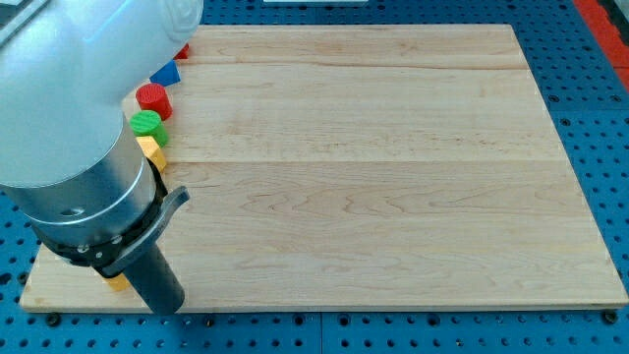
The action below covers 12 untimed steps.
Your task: Move the yellow heart to the right of the green star
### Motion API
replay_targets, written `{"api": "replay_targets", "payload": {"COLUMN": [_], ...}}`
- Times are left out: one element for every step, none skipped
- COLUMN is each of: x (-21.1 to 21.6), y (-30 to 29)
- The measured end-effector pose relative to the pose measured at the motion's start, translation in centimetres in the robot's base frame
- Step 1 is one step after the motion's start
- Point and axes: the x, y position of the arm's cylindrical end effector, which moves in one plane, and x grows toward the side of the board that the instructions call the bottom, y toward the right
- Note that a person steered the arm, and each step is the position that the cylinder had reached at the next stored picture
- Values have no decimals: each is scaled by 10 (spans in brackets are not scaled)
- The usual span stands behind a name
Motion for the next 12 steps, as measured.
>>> {"api": "replay_targets", "payload": {"x": [0, 1, 1, -3, -14, -28, -22, -9, -18, -39, -52, -69], "y": [0, 2, -13, -57, -91, -18, -3, -34, -90, -81, -38, 19]}}
